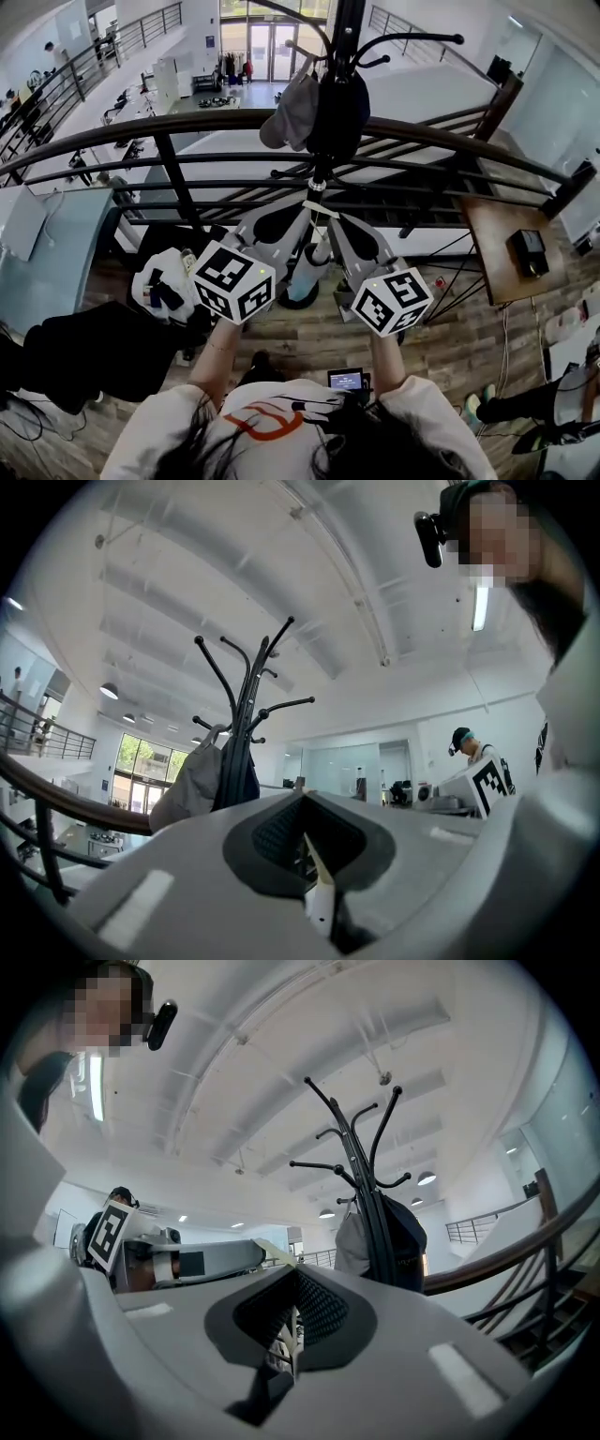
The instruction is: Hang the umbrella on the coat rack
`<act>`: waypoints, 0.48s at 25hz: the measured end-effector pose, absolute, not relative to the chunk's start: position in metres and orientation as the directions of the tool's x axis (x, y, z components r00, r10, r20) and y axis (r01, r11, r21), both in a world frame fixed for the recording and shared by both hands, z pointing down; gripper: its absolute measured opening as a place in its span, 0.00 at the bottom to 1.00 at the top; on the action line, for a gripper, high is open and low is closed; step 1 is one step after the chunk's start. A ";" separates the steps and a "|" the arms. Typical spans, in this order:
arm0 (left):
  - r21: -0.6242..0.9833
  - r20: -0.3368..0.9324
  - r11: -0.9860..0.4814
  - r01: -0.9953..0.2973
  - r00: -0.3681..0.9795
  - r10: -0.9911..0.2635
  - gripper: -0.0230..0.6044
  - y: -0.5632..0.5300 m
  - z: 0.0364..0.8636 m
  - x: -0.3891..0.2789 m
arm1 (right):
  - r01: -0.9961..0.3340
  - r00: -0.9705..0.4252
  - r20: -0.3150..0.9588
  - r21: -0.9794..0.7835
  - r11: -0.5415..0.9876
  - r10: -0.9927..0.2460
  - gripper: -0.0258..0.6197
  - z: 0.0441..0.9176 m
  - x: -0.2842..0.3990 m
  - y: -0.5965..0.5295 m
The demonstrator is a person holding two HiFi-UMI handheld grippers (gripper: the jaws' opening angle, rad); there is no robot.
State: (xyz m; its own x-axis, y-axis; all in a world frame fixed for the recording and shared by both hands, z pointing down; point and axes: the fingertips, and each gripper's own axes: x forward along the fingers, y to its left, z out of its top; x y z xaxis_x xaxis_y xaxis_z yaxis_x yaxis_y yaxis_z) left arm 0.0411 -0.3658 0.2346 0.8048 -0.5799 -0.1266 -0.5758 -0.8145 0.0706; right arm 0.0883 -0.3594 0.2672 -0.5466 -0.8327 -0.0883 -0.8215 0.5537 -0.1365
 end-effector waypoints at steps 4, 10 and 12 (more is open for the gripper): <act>0.058 -0.141 -0.850 -0.524 0.838 -0.527 0.04 -0.394 0.222 0.035 | -0.850 -0.504 -0.104 -0.114 0.514 -0.858 0.07 0.254 0.083 -0.387; 0.014 -0.167 -0.884 -0.467 0.871 -0.462 0.04 -0.426 0.198 0.024 | -0.880 -0.456 -0.143 -0.074 0.469 -0.878 0.08 0.230 0.071 -0.418; 0.001 -0.175 -0.894 -0.449 0.880 -0.442 0.04 -0.436 0.186 0.028 | -0.889 -0.443 -0.152 -0.057 0.455 -0.884 0.07 0.217 0.075 -0.428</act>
State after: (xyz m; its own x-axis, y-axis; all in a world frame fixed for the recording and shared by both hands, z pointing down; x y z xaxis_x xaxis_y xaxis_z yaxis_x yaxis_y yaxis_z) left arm 0.0276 -0.4363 0.1860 0.8796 -0.4422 -0.1753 -0.4490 -0.8935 0.0007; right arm 0.0751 -0.4281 0.2174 -0.4430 -0.8836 -0.1519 -0.8886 0.4552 -0.0566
